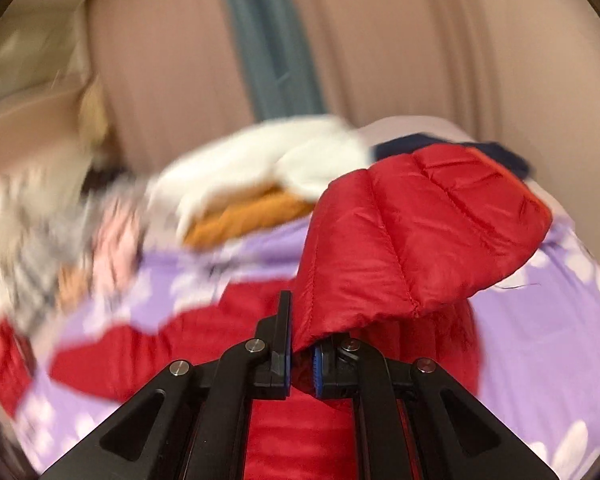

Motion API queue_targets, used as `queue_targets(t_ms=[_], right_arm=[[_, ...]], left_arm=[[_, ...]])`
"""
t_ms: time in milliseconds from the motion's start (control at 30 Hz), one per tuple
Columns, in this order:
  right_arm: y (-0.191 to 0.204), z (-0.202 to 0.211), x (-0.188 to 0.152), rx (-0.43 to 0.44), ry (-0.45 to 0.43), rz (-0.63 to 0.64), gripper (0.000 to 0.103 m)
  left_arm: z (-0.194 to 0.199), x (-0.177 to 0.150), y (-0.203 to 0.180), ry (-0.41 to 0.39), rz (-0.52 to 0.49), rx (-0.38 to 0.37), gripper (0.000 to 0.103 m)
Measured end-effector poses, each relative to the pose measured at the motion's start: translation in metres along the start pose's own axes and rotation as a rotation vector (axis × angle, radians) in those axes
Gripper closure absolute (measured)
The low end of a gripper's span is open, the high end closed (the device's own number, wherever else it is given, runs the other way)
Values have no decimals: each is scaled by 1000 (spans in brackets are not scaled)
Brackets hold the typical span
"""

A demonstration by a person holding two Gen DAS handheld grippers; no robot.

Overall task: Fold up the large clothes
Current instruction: 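Fold the held sleeve across the jacket body with the right tool, release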

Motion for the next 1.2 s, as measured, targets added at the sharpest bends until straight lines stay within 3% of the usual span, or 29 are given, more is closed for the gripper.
queue_targets(t_ms=[133,233,333,467,600,800,1000,1133,1200], right_arm=[[47,-77,-27,-44,140,196,93],[64,-130,-54,-127,267,336,93],[72,-152,-86,-143,392,452,93],[85,-160,-111,-185,451,662,74],[81,-144,-98,-66,456,586,70],[80,-135,-71,193,404,304,67],[86,-180,-71,160,348,133,67],[88,-221,-105,93,491,162,67],[92,-223,-106,90,482,181,67]], left_arm=[[-2,1,7,2,-1,5,0],[0,2,11,-9,-6,8,0],[1,3,17,-19,-8,17,0],[-3,7,24,-18,2,26,0],[-8,9,25,-14,16,1,0],[-8,21,44,-30,83,-26,0],[5,40,87,-88,226,-36,0],[12,54,125,-117,330,-37,0],[12,63,140,-122,382,-78,0]])
Point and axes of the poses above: each gripper's, at about its wrist camera, not at the fingertips, and z roughly against the way its jaws point, y to its left, x to its top, the point moved 6 cm from there along -z, roughly the way its jaws point, and after that the axes turned 10 degrees about x, right-handed, at the moved point
